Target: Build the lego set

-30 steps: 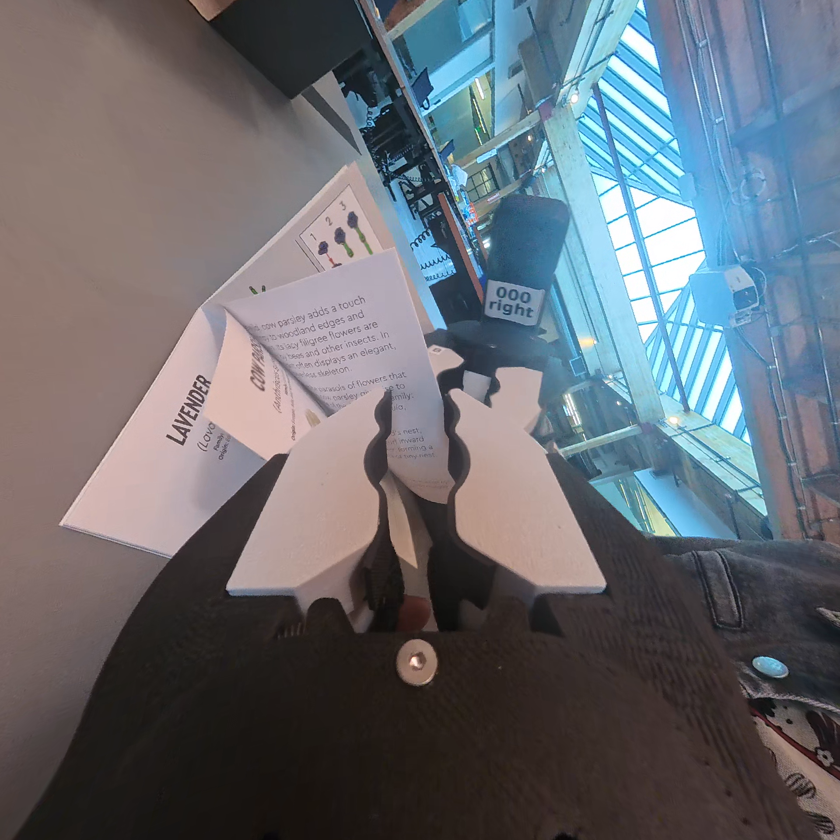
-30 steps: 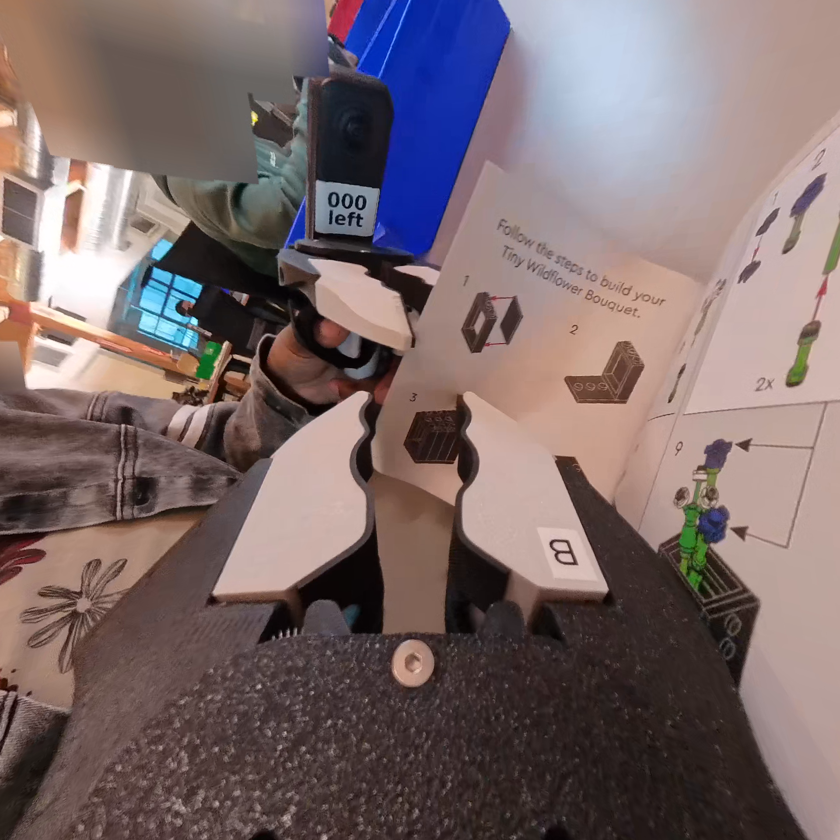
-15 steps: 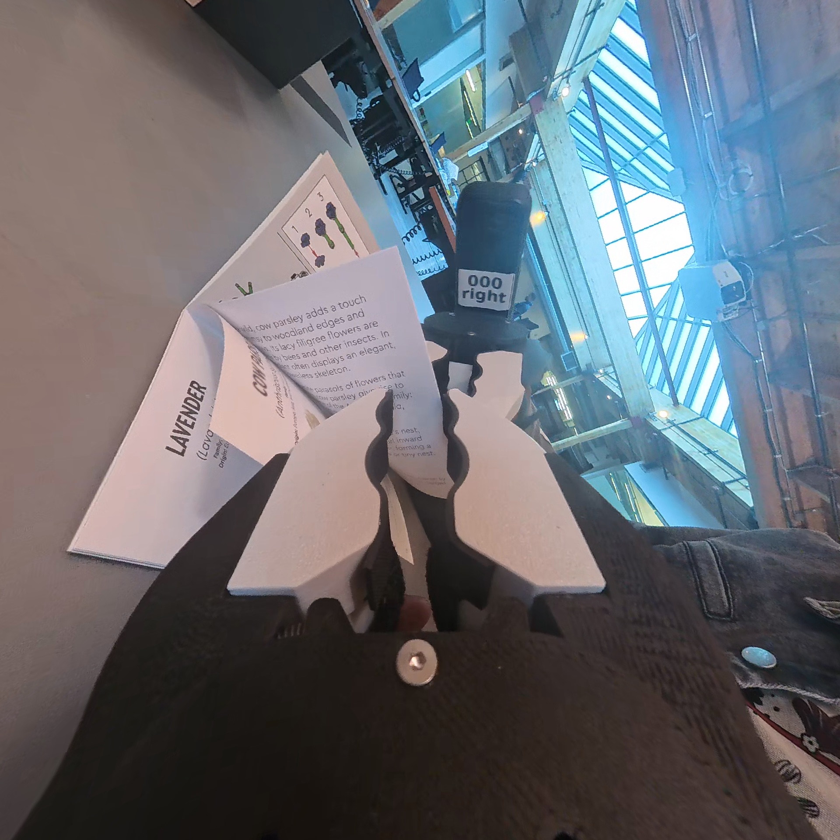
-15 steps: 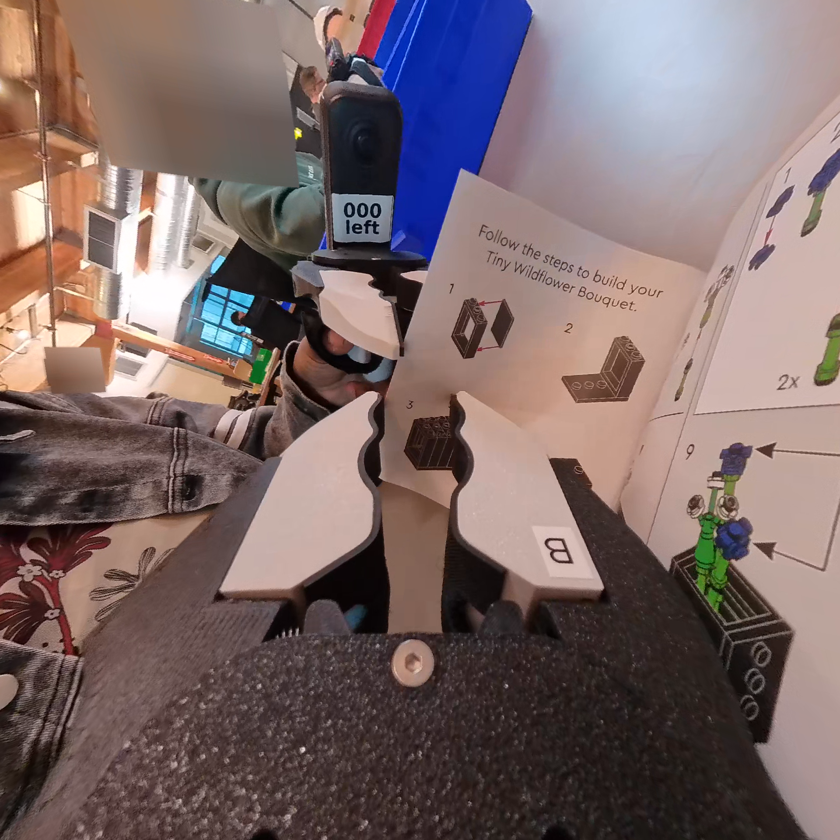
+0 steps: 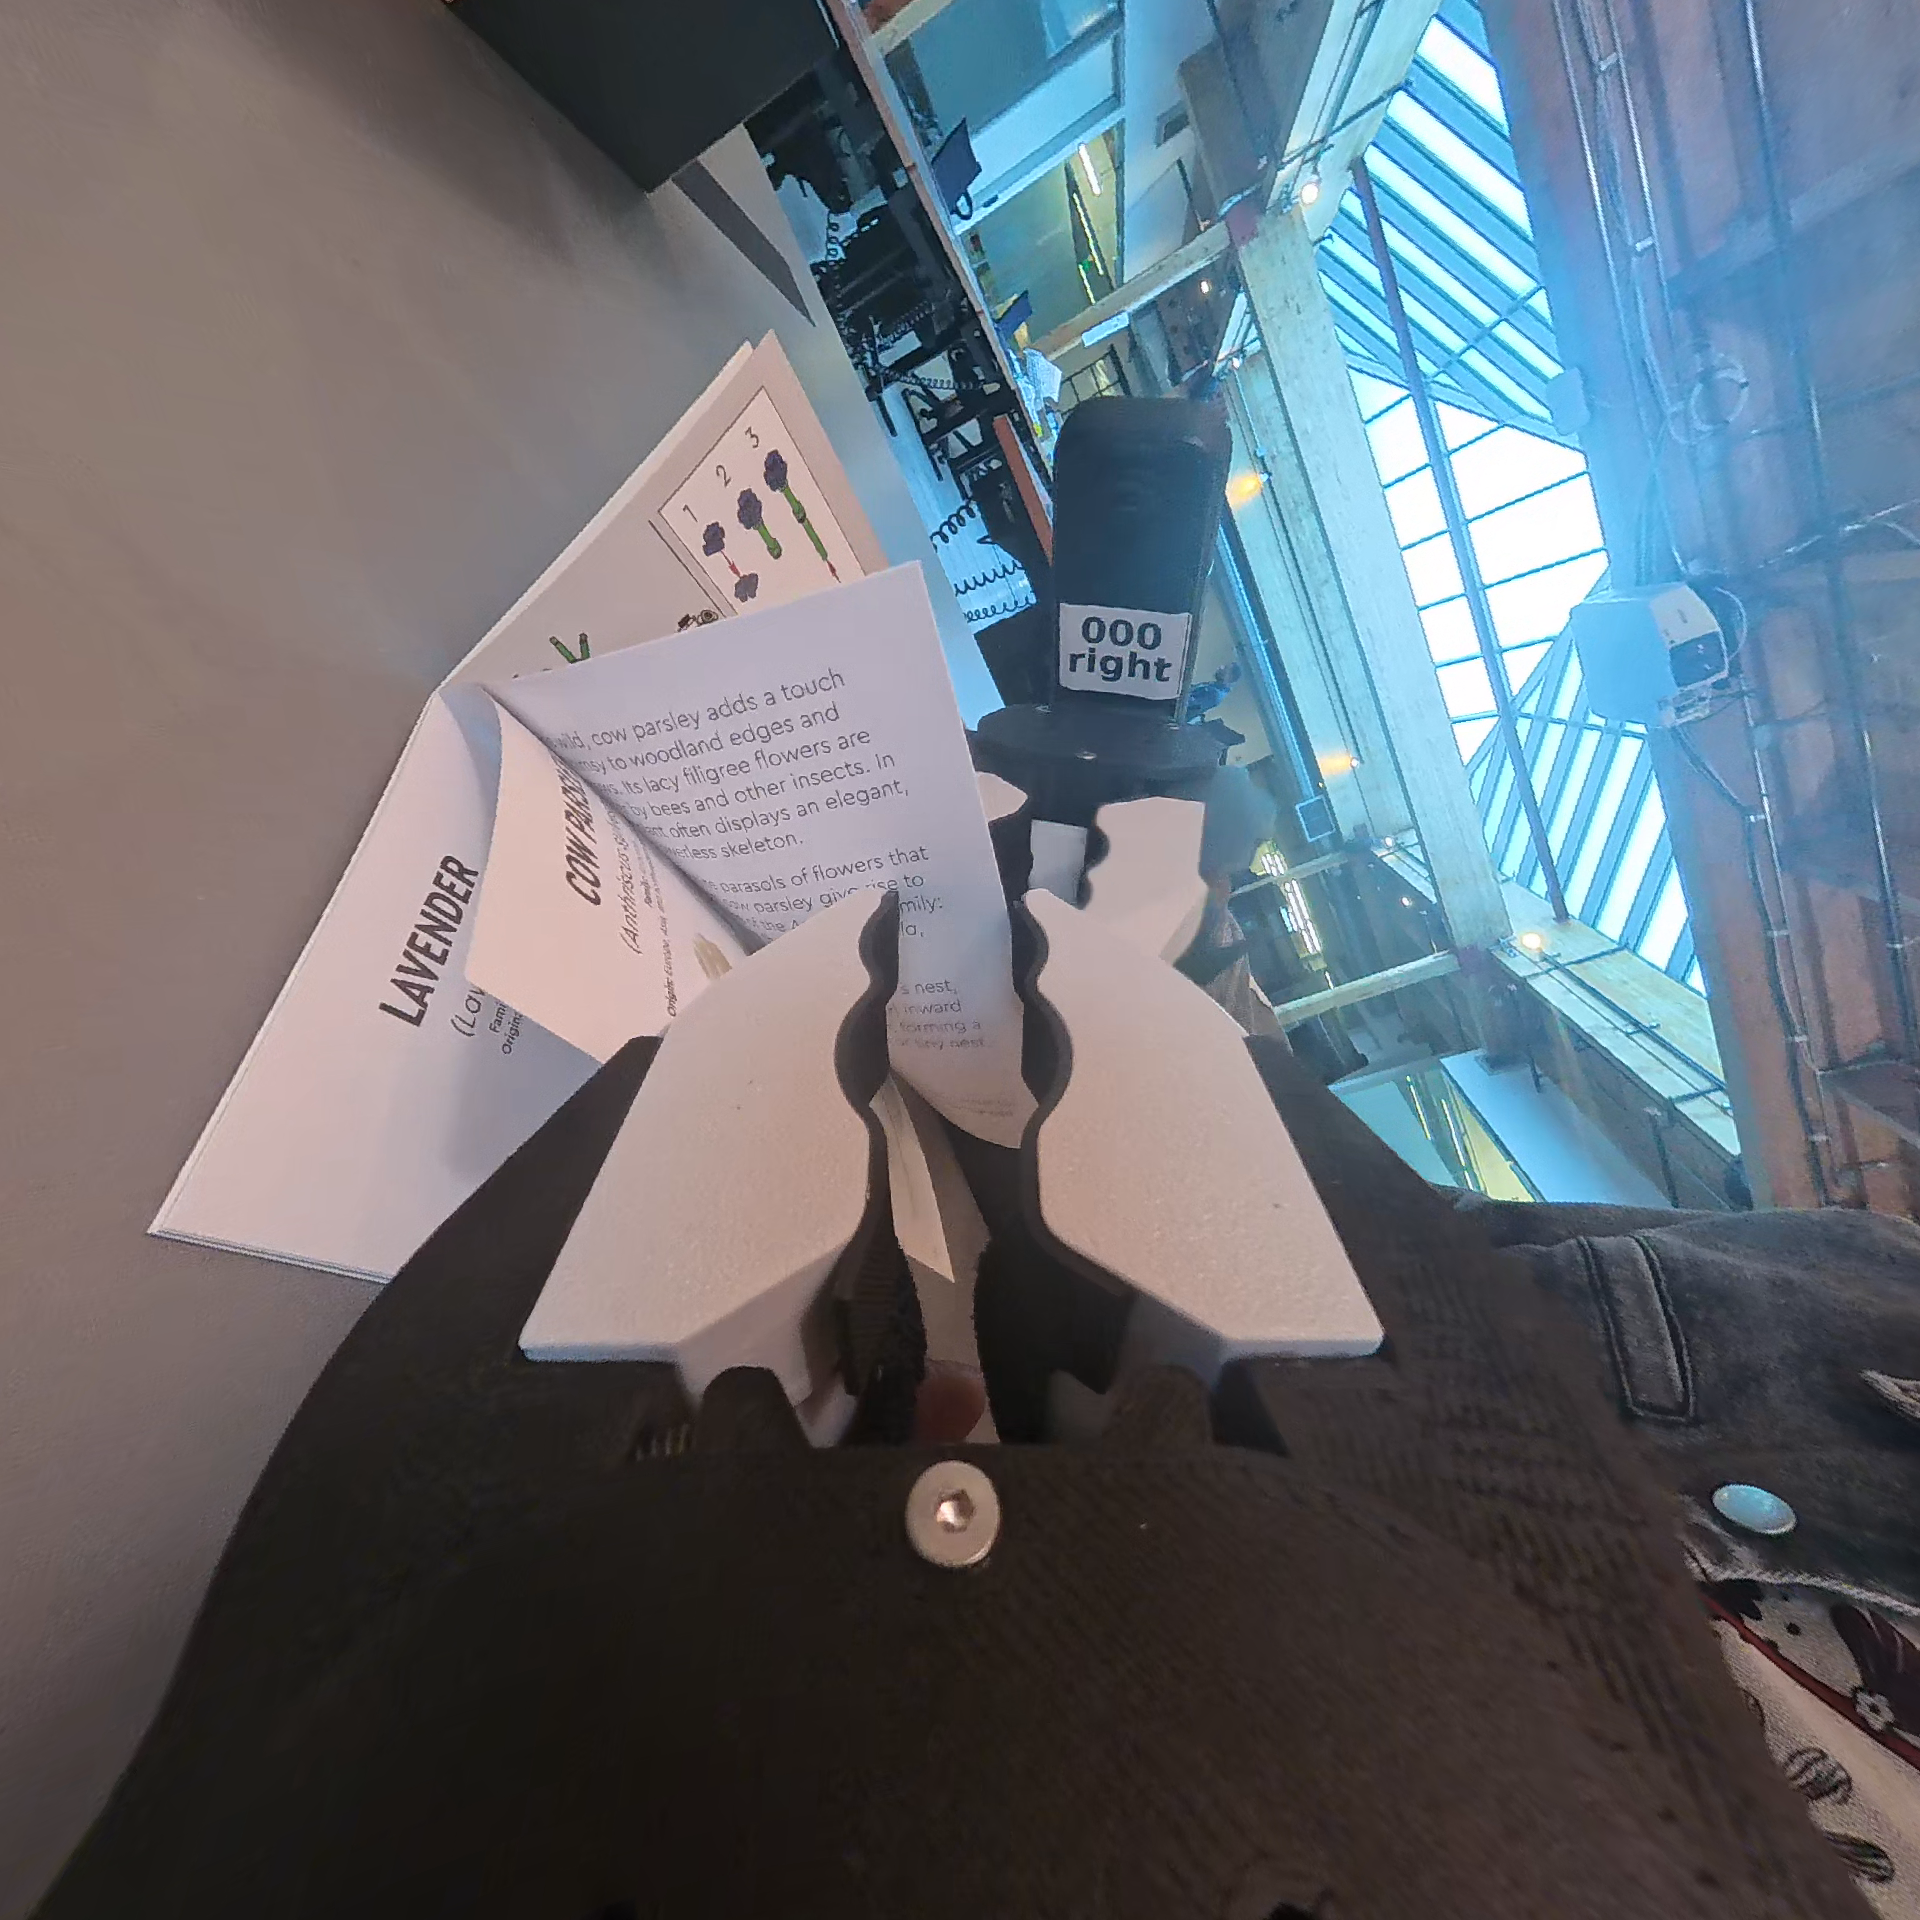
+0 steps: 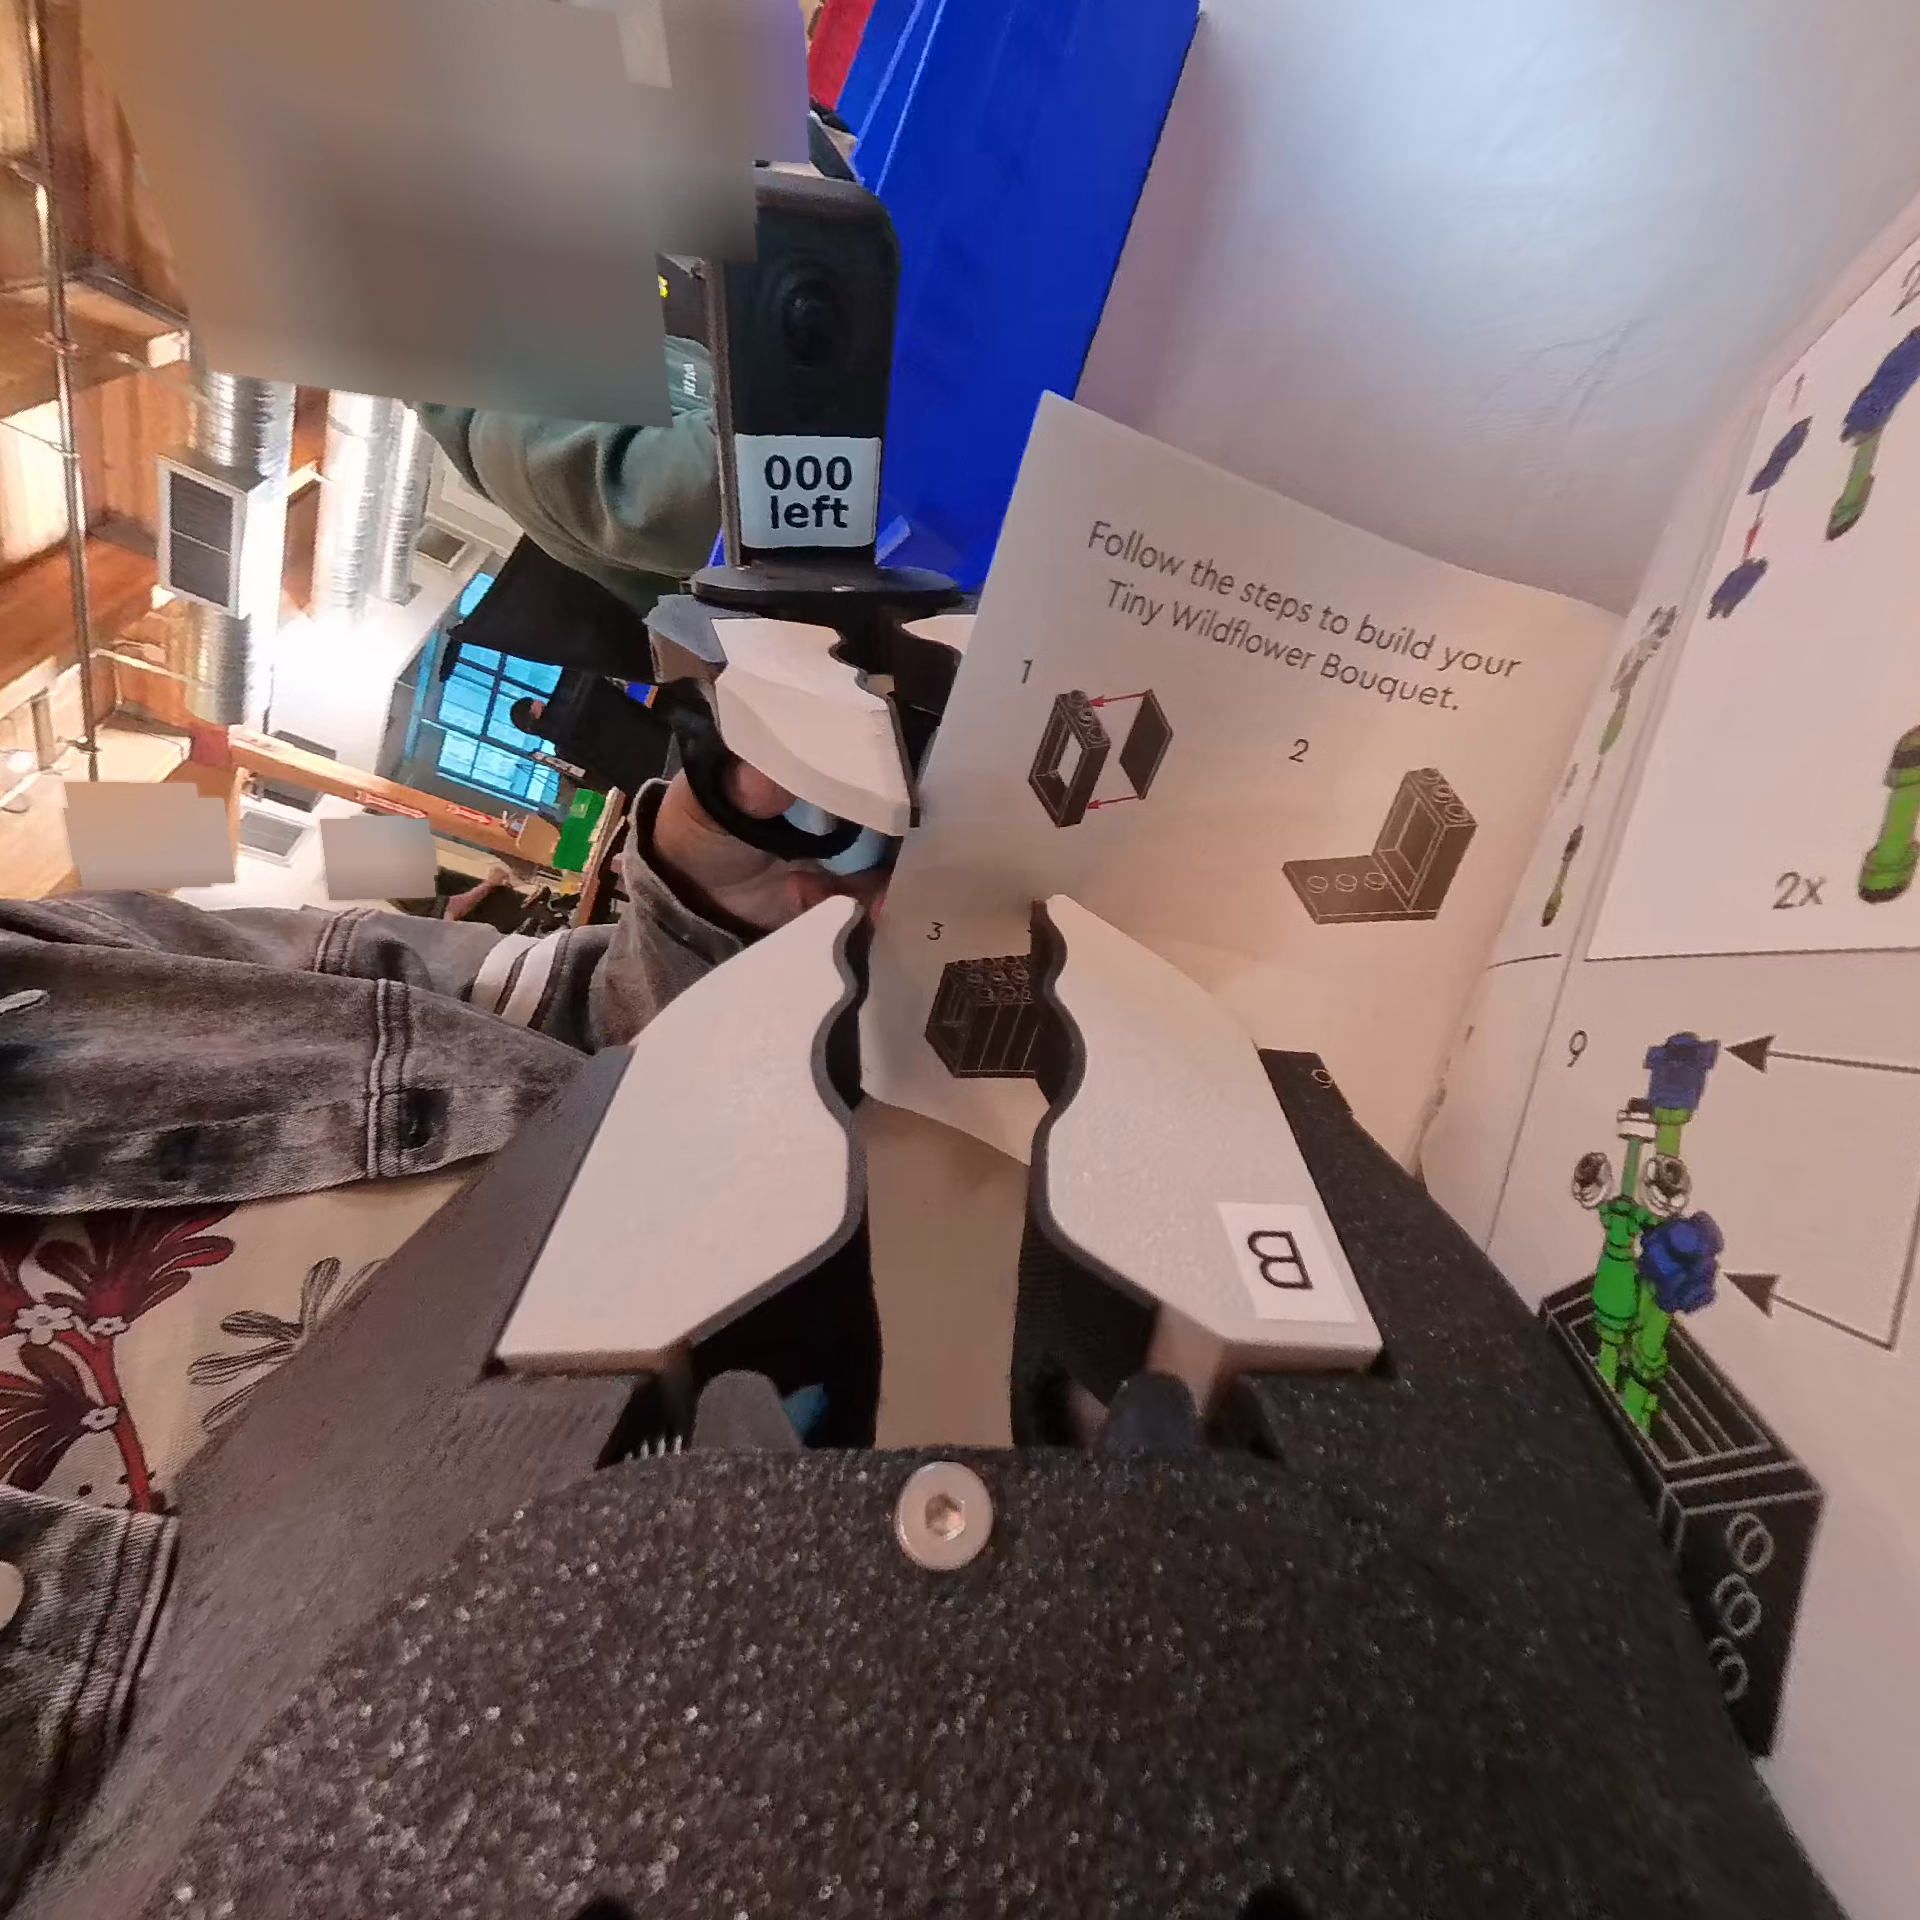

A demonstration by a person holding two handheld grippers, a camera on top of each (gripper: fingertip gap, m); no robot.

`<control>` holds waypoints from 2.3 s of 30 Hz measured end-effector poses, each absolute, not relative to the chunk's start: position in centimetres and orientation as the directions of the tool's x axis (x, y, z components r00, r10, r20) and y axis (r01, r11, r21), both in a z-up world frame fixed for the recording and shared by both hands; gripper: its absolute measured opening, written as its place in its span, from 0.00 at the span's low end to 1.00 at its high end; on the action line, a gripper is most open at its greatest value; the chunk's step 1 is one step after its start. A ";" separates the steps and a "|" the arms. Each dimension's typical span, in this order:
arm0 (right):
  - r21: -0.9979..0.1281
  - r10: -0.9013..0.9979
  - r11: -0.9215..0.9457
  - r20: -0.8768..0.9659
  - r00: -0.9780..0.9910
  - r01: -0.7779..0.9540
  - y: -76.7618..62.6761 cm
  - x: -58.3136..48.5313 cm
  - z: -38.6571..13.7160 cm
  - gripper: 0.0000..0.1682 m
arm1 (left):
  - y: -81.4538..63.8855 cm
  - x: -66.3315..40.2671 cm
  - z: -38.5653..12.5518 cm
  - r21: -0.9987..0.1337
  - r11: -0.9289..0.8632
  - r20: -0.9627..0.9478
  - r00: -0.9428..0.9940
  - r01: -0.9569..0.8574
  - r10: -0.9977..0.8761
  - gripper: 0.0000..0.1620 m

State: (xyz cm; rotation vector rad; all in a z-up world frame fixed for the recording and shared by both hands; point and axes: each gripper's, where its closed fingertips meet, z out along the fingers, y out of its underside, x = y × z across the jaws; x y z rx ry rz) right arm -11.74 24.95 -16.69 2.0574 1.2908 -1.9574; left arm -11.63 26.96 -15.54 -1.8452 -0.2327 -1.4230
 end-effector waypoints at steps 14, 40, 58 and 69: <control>-0.482 0.484 -0.678 -0.861 -0.156 0.555 25.1 -11.5 -16.4 0.13 | 26.9 -11.6 -15.5 -0.455 -0.684 0.889 0.342 0.571 -0.305 0.13; -0.490 0.495 -0.672 -0.855 -0.155 0.555 25.2 -11.5 -16.5 0.09 | 26.9 -11.5 -15.6 -0.456 -0.690 0.888 0.344 0.563 -0.306 0.12; -0.711 0.804 -0.487 -0.592 -0.057 0.507 26.5 -11.5 -16.2 0.21 | 26.8 -11.1 -15.8 -0.463 -0.706 0.882 0.353 0.535 -0.311 0.11; -0.674 0.856 -0.360 -0.514 -0.059 0.645 27.1 -11.3 -17.4 0.17 | 26.7 -10.9 -15.9 -0.468 -0.714 0.878 0.362 0.520 -0.312 0.10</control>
